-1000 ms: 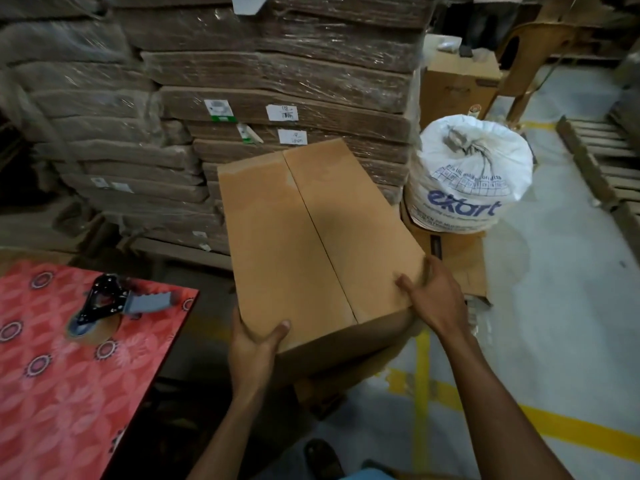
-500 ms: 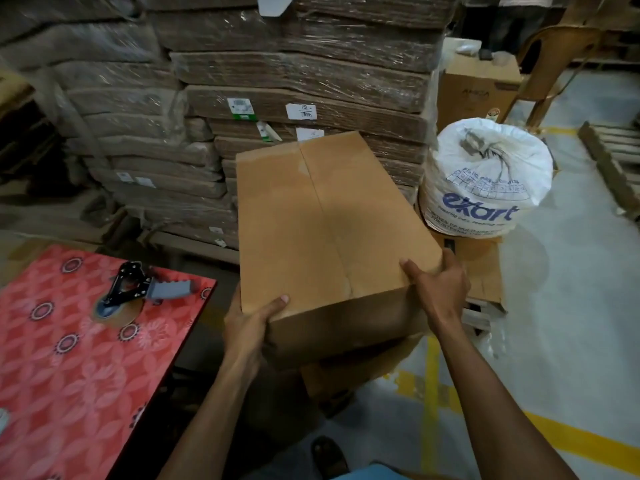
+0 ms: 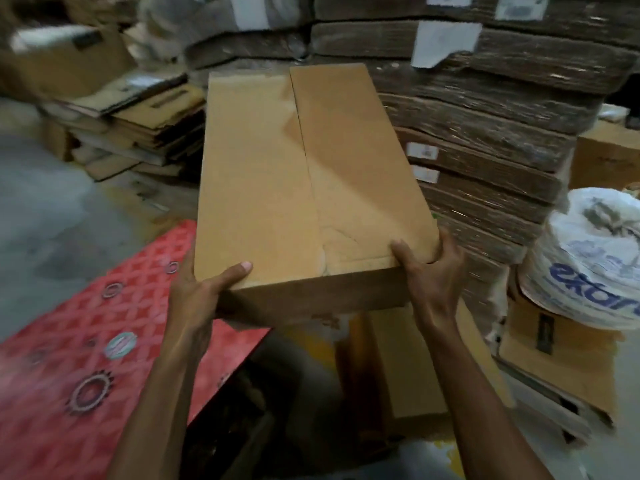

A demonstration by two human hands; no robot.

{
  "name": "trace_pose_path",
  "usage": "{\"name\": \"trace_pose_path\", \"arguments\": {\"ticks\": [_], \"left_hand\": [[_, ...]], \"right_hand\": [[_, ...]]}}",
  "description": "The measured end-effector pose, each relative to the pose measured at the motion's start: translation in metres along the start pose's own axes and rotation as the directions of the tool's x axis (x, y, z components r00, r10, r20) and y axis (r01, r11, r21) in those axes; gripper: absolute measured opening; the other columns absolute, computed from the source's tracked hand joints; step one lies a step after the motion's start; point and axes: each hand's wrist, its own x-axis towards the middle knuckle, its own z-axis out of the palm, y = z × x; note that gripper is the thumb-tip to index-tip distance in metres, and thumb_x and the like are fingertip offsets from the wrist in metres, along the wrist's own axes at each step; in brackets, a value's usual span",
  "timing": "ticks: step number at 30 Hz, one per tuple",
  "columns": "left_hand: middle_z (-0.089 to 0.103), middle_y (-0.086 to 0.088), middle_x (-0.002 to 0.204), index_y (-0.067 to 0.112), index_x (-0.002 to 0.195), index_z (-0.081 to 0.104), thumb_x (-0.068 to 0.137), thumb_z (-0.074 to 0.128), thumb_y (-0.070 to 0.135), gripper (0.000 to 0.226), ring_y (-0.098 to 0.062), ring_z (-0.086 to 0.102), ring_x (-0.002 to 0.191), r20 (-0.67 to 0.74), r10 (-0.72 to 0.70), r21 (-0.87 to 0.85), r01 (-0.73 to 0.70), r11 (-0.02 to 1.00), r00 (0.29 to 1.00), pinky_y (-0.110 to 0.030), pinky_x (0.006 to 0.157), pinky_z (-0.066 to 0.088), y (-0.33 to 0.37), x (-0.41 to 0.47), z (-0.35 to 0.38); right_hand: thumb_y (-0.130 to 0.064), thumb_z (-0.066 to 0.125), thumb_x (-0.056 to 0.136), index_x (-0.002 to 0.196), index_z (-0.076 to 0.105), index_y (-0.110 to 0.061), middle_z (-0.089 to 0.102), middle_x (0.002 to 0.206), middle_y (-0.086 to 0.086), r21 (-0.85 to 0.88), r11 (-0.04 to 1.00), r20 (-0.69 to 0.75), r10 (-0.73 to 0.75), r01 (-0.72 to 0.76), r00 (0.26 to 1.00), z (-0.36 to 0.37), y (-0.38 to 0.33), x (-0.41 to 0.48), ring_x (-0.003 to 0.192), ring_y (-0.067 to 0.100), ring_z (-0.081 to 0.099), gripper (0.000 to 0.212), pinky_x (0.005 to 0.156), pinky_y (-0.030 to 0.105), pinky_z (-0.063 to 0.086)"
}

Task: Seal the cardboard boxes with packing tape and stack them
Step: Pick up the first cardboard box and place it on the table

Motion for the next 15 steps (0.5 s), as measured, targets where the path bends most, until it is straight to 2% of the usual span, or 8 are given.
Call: {"name": "trace_pose_path", "arguments": {"ticks": [2,6,9,11,13,15], "left_hand": [[0.073,0.006,0.119,0.037,0.132,0.061,0.067,0.091,0.023,0.073,-0.022,0.071,0.107,-0.086,0.021,0.006,-0.021,1.0,0.996,-0.06,0.09,0.056,0.005,-0.002,-0.044],[0.068,0.007,0.129,0.04,0.135,0.057,0.056,0.096,0.041,0.088,-0.025,0.066,0.115,-0.278,0.02,0.025,-0.014,1.0,0.96,-0.057,0.082,0.059,0.011,-0.024,-0.132],[0.068,0.005,0.129,0.037,0.135,0.058,0.059,0.095,0.039,0.084,-0.024,0.067,0.113,-0.418,-0.006,0.019,0.015,1.0,0.908,-0.052,0.081,0.06,0.002,-0.051,-0.196],[0.07,0.004,0.126,0.036,0.134,0.06,0.058,0.095,0.041,0.083,-0.025,0.069,0.111,-0.488,-0.02,0.027,0.038,0.999,0.872,-0.051,0.083,0.06,-0.009,-0.071,-0.235],[0.075,0.005,0.115,0.033,0.129,0.064,0.064,0.093,0.029,0.071,-0.024,0.073,0.103,-0.551,-0.038,0.016,0.056,0.998,0.834,-0.05,0.081,0.06,-0.019,-0.092,-0.266],[0.076,0.002,0.112,0.031,0.125,0.066,0.059,0.093,0.028,0.071,-0.028,0.073,0.1,-0.605,-0.077,-0.011,0.088,0.996,0.793,-0.056,0.077,0.061,-0.031,-0.11,-0.29]], "right_hand": [[-0.053,0.079,0.076,0.143,0.05,-0.024,0.049,0.135,0.006,0.019,0.999,0.067,-0.036,0.035,0.997,0.035,-0.018,-0.015,0.123,0.027,0.051,0.079,0.099,0.052,0.051],[-0.05,0.078,0.08,0.143,0.049,-0.021,0.049,0.135,0.008,0.067,0.994,0.249,-0.098,0.084,0.964,0.103,-0.051,-0.063,0.122,0.028,0.051,0.076,0.099,0.053,0.051],[-0.053,0.077,0.079,0.14,0.052,-0.021,0.05,0.132,0.007,0.094,0.99,0.376,-0.13,0.101,0.917,0.152,-0.066,-0.107,0.117,0.023,0.052,0.073,0.1,0.047,0.05],[-0.057,0.078,0.073,0.134,0.056,-0.021,0.052,0.126,0.007,0.094,0.987,0.436,-0.155,0.127,0.886,0.184,-0.072,-0.138,0.114,0.027,0.056,0.074,0.1,0.049,0.05],[-0.051,0.082,0.073,0.131,0.059,-0.017,0.053,0.123,0.009,0.092,0.988,0.512,-0.151,0.121,0.845,0.21,-0.077,-0.169,0.114,0.031,0.057,0.07,0.098,0.046,0.049],[-0.044,0.084,0.074,0.127,0.061,-0.014,0.053,0.119,0.008,0.092,0.989,0.575,-0.15,0.118,0.804,0.23,-0.079,-0.198,0.112,0.03,0.056,0.065,0.095,0.041,0.049]]}}
